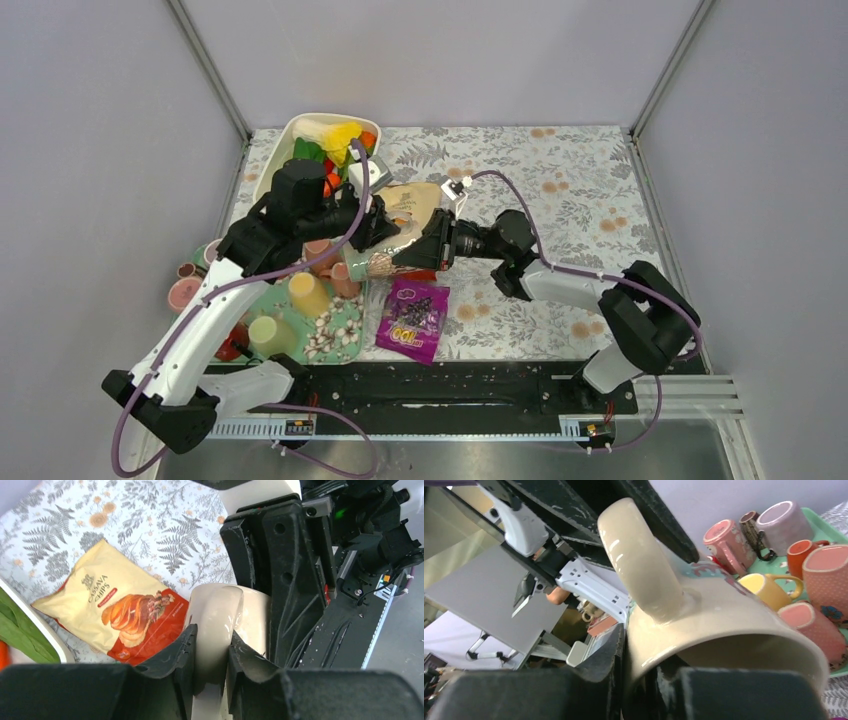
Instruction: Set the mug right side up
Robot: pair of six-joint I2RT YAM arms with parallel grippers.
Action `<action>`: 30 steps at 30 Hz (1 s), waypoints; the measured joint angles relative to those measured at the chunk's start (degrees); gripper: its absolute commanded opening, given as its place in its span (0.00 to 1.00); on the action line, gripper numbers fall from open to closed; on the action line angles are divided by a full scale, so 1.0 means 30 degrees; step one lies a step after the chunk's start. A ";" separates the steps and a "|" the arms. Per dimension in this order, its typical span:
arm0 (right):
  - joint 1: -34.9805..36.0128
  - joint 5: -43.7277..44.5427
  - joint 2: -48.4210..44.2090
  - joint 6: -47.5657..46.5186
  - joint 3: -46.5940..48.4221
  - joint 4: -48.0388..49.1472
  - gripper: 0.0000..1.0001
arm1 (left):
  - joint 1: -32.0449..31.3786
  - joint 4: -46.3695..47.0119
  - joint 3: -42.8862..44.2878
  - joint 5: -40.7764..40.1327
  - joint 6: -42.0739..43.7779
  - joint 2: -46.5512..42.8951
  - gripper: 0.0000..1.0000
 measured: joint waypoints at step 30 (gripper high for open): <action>-1.7945 1.7639 0.4087 -1.7325 1.4593 -3.5037 0.00 | 0.0393 -0.4262 -0.3759 -0.7978 0.6907 -0.0568 0.99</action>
